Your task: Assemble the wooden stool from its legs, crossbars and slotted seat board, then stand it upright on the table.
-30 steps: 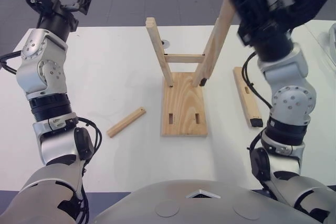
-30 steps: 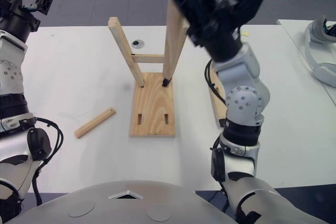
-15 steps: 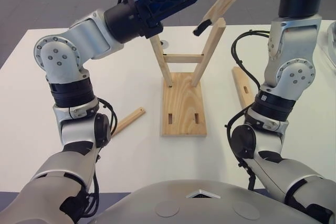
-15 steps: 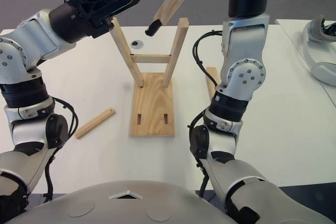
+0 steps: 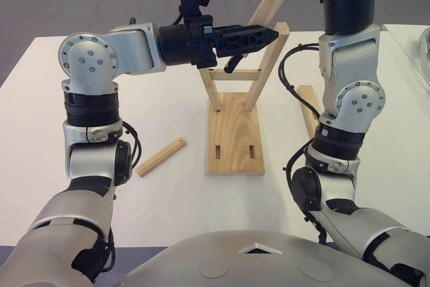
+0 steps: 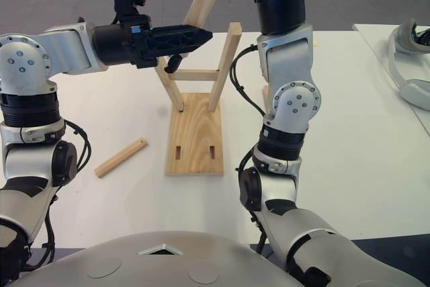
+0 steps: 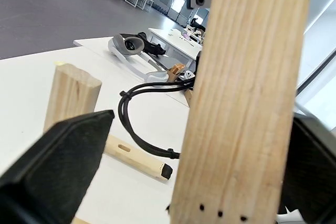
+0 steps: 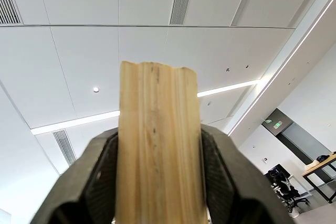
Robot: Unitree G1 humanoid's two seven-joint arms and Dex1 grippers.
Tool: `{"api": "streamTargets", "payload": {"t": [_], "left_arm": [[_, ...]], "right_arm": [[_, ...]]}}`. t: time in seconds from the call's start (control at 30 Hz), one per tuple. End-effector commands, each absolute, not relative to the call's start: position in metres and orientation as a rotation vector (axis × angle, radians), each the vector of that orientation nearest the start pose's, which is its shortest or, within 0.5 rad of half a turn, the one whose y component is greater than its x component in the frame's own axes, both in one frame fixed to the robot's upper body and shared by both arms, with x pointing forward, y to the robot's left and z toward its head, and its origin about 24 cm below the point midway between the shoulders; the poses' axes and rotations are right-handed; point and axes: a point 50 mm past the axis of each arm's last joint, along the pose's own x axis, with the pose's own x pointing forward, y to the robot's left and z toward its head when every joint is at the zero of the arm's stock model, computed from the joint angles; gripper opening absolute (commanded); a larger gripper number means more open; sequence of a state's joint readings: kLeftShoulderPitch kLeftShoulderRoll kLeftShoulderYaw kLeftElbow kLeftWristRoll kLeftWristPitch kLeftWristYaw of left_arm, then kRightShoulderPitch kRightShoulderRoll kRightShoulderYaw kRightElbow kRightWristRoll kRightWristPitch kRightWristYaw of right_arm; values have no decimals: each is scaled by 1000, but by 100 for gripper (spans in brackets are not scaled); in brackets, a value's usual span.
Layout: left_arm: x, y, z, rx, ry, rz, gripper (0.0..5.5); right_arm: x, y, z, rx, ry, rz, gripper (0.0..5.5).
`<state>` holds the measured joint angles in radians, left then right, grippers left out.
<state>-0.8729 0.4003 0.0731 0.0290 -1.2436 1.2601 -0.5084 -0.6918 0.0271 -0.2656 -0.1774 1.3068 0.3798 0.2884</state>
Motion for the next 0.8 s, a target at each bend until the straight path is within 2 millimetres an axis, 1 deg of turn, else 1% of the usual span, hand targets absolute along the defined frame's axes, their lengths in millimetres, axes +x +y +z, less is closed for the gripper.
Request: {"api": "streamTargets", "payload": {"t": [0.03,0.2,0.37,0.4,0.43,0.47,0.6,0.67,0.73,0.77,0.8], "left_arm": [[295,102,241,-464,353,-1382,441],[291,103,240,-465,380,-1429,348],[290,102,241,-468,381,-1447,277],[290,101,242,-470,379,-1448,270],[290,101,242,-471,377,-1449,247],[290,101,242,-473,374,-1448,238],[291,101,242,-477,367,-1443,237],[291,101,242,-478,360,-1435,237],[291,101,242,-479,356,-1429,237],[291,101,242,-479,355,-1426,237],[291,101,242,-477,350,-1419,237]], "right_arm": [[291,-114,269,1139,-616,990,204],[291,-115,269,1151,-615,980,204],[291,-116,266,1141,-602,975,204],[291,-115,264,1131,-593,974,204],[291,-114,263,1120,-583,973,204],[291,-113,261,1106,-568,967,204],[294,-106,247,1038,-472,912,204],[301,-98,232,952,-334,848,204],[306,-95,217,899,-222,755,204],[306,-94,212,885,-193,756,204],[306,-93,207,890,-149,763,242]]}}
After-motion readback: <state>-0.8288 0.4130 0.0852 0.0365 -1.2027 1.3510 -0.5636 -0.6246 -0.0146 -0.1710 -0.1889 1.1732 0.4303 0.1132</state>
